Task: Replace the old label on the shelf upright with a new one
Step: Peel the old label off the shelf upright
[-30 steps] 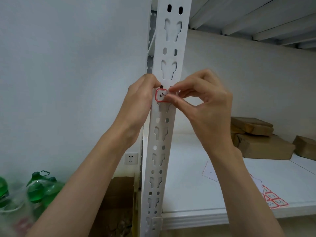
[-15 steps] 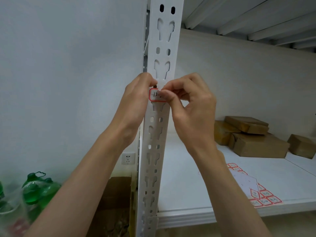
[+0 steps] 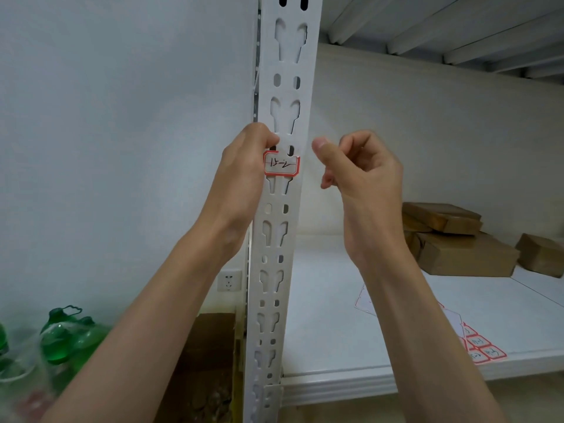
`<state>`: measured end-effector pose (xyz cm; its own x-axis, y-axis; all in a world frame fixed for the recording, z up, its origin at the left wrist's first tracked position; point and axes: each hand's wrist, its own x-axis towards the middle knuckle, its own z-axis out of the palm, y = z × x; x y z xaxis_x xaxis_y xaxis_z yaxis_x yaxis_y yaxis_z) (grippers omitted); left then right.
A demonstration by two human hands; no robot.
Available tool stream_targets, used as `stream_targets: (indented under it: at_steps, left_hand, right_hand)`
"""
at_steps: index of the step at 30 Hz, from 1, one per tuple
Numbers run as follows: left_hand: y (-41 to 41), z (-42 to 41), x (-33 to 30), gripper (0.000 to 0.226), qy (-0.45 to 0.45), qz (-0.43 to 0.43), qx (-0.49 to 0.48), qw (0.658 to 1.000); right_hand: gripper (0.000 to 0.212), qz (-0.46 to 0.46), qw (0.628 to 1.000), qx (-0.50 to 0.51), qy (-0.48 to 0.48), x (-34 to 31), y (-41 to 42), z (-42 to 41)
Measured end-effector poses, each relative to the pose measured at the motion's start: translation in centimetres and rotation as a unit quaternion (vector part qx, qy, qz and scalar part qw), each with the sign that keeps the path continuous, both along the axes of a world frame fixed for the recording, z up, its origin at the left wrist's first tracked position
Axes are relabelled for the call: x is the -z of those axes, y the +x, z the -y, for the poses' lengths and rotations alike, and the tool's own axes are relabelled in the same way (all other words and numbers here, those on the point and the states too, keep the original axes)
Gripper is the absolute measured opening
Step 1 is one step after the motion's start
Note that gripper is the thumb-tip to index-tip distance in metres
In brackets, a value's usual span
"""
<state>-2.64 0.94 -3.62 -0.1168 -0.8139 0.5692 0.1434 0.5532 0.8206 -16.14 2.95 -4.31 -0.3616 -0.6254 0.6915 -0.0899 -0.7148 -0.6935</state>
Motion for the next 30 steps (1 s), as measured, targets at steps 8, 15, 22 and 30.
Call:
stream_targets:
  at_steps: [8,15,22,30]
  left_hand:
    - [-0.1,0.1,0.2,0.038,0.007,0.011,-0.011,1.0]
    - [-0.2,-0.1,0.5,0.033,0.006,0.016,-0.015,1.0]
    - [-0.2,-0.2,0.7,0.029,0.012,0.01,-0.008,1.0]
    - [-0.3,-0.1,0.8,0.026,0.01,0.006,-0.007,1.0]
  right_hand:
    - [0.006,-0.021,0.998,0.006,0.054,0.8,-0.7,0.9]
    - [0.011,-0.117,0.982,0.08,0.127,3.1,-2.6,2.6]
    - [0.013,-0.207,0.941,0.078,0.257,5.8,-3.9,3.3]
    - [0.004,-0.228,0.917,0.036,0.326,7.4,-4.8,3.3]
